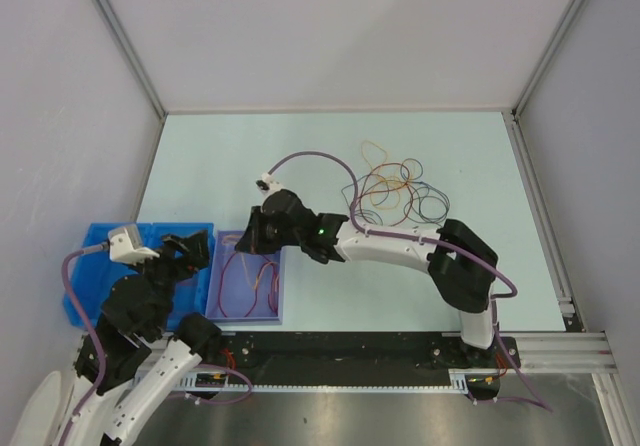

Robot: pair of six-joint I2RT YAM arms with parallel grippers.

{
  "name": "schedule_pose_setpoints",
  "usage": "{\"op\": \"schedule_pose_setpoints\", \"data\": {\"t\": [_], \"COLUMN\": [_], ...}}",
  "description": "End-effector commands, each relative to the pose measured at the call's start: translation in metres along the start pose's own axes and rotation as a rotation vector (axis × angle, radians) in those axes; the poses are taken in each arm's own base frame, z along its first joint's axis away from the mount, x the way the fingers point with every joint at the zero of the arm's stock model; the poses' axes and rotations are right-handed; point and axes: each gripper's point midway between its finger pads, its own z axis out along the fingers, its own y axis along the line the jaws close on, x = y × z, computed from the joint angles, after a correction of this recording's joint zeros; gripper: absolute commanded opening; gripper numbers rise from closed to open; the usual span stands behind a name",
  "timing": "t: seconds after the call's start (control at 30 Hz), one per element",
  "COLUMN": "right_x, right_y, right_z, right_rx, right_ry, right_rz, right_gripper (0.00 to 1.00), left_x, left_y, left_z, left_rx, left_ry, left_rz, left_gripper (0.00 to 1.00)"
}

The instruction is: Untangle the cables

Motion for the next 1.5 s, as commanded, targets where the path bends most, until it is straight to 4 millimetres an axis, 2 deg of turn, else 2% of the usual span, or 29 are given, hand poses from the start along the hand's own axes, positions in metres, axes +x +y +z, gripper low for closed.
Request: {"op": "schedule_pose_setpoints", "data": {"t": [0.0, 0.27, 0.4, 0.63, 0.77, 0.8, 0.87, 0.9, 0.97, 1.13, 1.3, 1.37, 1.4, 1.47], "right_x": [0.013, 0.049, 0.061, 0.075, 0.081, 0.081, 0.081, 0.080, 0.078, 0.067, 0.044, 0.036, 0.028, 0.012], "right_y": [-0.022, -0.051, -0.052, -0.055, -0.063, -0.064, -0.066, -0.066, -0.058, -0.029, -0.007, -0.010, -0.004, -0.011], "right_z": [0.016, 0.044, 0.048, 0.043, 0.026, 0.024, 0.015, 0.012, 0.007, -0.002, -0.010, -0.014, -0.019, -0.028], "right_rx": [0.043, 0.053, 0.044, 0.089, 0.173, 0.187, 0.216, 0.219, 0.197, 0.109, 0.066, 0.083, 0.072, 0.102], "right_ry": [0.016, 0.116, 0.147, 0.173, 0.192, 0.197, 0.205, 0.207, 0.215, 0.202, 0.166, 0.160, 0.144, 0.110], "right_rz": [0.011, 0.021, 0.028, -0.004, -0.041, -0.045, -0.048, -0.057, -0.064, -0.076, -0.096, -0.107, -0.117, -0.125], "right_gripper": [0.00, 0.00, 0.00, 0.00, 0.00, 0.04, 0.14, 0.29, 0.39, 0.41, 0.42, 0.42, 0.42, 0.42], "left_x": [-0.004, -0.001, 0.000, 0.002, 0.002, 0.002, 0.002, 0.002, 0.003, 0.003, 0.003, 0.004, 0.004, 0.004], "left_y": [-0.003, -0.004, -0.004, -0.003, -0.002, -0.002, -0.002, -0.002, -0.002, -0.002, -0.001, -0.001, -0.002, -0.002], "left_z": [0.000, 0.003, 0.003, 0.005, 0.005, 0.005, 0.005, 0.005, 0.006, 0.007, 0.007, 0.007, 0.008, 0.007], "left_rx": [0.002, -0.008, -0.011, -0.022, -0.025, -0.025, -0.027, -0.027, -0.029, -0.035, -0.041, -0.042, -0.042, -0.040], "left_ry": [0.003, 0.022, 0.024, 0.036, 0.038, 0.039, 0.039, 0.039, 0.041, 0.044, 0.047, 0.049, 0.051, 0.052], "left_rz": [0.003, 0.018, 0.020, 0.031, 0.031, 0.032, 0.032, 0.032, 0.035, 0.036, 0.039, 0.041, 0.042, 0.043], "left_gripper": [0.85, 0.85, 0.85, 0.84, 0.84, 0.84, 0.84, 0.84, 0.84, 0.84, 0.84, 0.84, 0.84, 0.84]}}
